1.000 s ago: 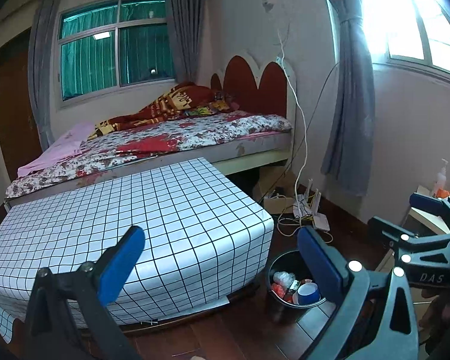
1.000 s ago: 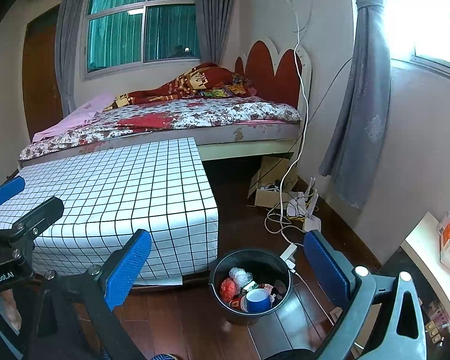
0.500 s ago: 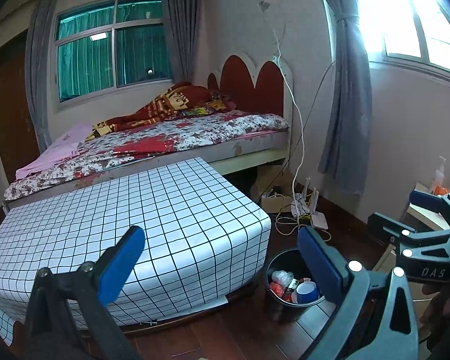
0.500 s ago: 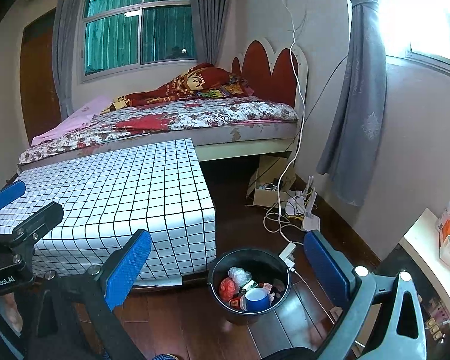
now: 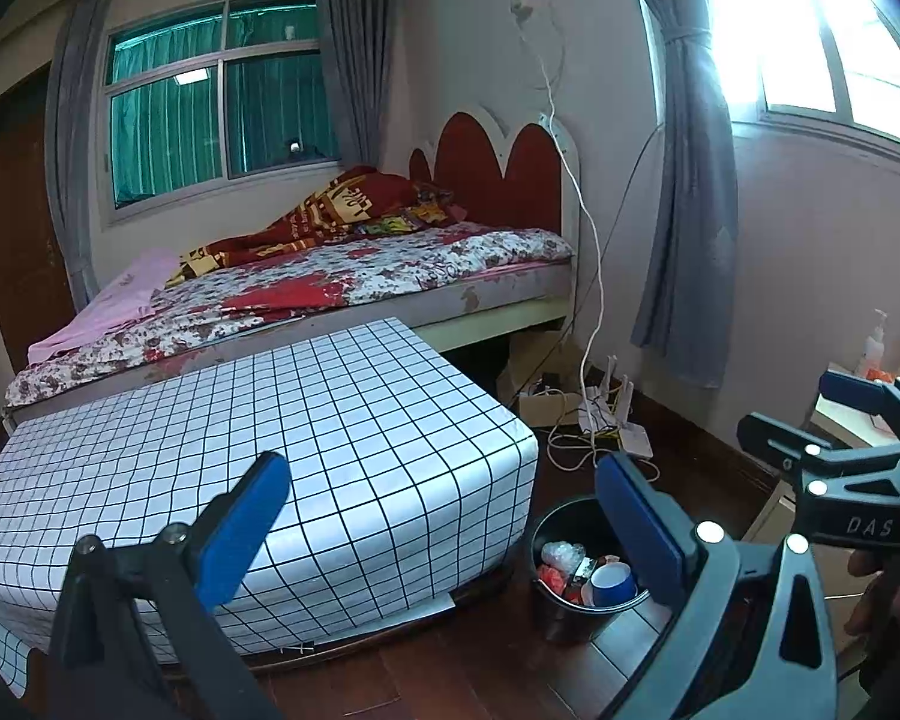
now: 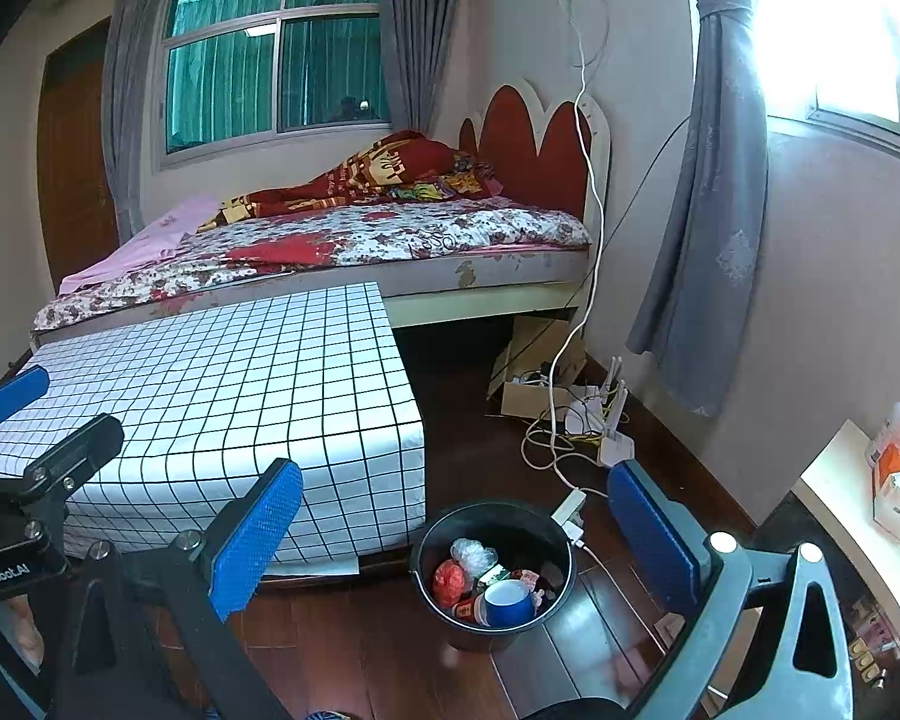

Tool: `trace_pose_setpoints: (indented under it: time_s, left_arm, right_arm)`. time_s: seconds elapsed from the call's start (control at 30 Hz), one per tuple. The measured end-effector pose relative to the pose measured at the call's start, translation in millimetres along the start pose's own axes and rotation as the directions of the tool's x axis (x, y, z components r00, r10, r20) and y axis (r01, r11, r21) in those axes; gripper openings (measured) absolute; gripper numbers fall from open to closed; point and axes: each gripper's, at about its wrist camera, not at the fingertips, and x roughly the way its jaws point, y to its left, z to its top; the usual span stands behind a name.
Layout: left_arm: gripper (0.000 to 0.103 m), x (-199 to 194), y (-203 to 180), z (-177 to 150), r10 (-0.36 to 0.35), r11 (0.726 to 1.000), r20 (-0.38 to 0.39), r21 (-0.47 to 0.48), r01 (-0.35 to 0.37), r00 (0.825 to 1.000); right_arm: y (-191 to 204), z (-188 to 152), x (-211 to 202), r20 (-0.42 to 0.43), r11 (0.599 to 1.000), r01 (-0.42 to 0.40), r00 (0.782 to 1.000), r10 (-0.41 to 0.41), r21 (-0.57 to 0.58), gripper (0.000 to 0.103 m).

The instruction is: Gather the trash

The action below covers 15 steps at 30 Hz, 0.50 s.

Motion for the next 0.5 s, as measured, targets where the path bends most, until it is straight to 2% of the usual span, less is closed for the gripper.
trace_pose_setpoints:
  time_s: [0.5]
  left_arm:
    - [0.102,-0.8,-1.5,1.5,-0.007,1.0,0.002,0.015,0.007,1.0]
  right_arm:
    - [-8.0,2.8,-1.1,-0.001,1.0,0.004,1.0,-0.004,0.003,0.103]
